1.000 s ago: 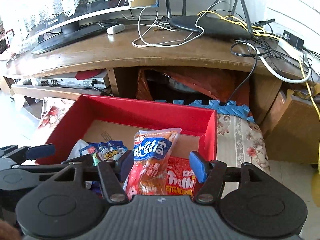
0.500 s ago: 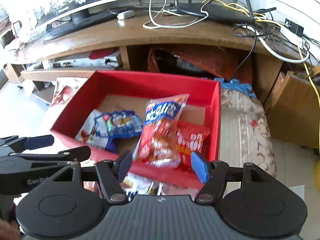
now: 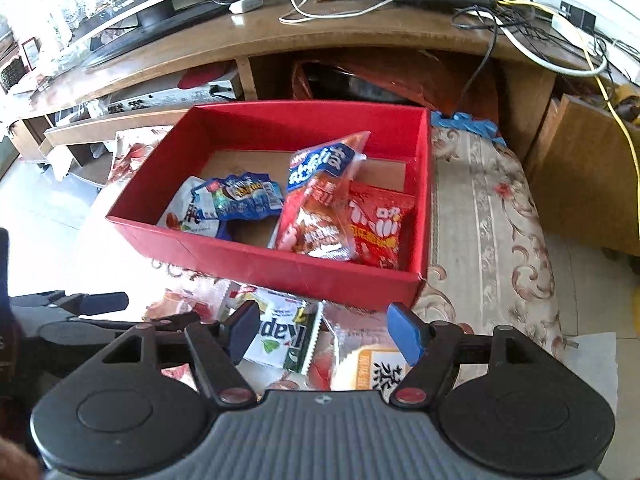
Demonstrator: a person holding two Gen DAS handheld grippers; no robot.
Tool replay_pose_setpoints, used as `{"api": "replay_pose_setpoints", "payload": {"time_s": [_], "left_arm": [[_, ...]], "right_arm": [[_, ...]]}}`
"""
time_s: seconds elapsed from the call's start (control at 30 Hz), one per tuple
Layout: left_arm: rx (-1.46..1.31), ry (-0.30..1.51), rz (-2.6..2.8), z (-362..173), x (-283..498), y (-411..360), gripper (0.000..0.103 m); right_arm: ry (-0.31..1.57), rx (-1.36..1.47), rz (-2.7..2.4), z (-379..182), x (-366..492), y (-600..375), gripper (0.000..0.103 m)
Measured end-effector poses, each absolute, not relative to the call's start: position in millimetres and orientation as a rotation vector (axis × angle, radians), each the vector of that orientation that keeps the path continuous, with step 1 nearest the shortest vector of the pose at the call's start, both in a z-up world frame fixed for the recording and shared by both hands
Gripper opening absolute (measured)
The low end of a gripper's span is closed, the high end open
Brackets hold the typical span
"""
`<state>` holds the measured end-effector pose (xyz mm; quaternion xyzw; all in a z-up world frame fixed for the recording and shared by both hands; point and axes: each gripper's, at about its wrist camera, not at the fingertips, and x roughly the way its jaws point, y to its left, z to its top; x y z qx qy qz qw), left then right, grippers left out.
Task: Organize snacks
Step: 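Move both tools back to the snacks on the table, then grasp the round meat-floss cake with the left tool while the right tool grasps the white bun packet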
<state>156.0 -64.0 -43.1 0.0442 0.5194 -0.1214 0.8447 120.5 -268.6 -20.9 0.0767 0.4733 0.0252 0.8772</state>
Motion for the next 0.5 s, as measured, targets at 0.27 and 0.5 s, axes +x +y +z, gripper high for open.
{"api": "replay_pose_setpoints", "payload": {"time_s": [0.27, 0.5], "left_arm": [[0.111, 1.106, -0.260, -47, 153, -65, 0.070], [0.115, 1.107, -0.295, -42, 148, -66, 0.063]], "right_arm": [[1.042, 0.186, 0.025, -36, 120, -290, 0.071], [1.100, 0.260, -0.004, -52, 120, -315, 0.072]]}}
